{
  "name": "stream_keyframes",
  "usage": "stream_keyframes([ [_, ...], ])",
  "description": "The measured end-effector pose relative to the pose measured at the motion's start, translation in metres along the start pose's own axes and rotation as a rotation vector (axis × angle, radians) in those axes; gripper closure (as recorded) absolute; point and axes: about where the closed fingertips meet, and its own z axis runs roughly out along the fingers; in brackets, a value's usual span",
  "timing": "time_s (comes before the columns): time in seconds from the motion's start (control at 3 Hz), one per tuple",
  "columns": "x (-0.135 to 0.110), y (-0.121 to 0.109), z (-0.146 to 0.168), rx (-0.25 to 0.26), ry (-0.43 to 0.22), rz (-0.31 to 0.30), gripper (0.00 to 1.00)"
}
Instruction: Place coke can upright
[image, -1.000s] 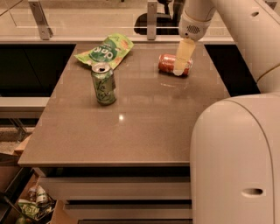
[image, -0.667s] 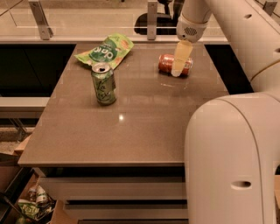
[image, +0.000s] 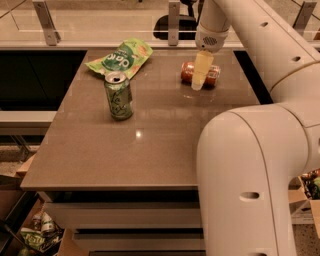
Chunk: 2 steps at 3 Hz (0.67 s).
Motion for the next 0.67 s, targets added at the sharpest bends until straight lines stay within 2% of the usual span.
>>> stream_keyframes([
  [0.67,0.0033,-0.0075,0.0208,-0.014,0.016,0.009,0.0],
])
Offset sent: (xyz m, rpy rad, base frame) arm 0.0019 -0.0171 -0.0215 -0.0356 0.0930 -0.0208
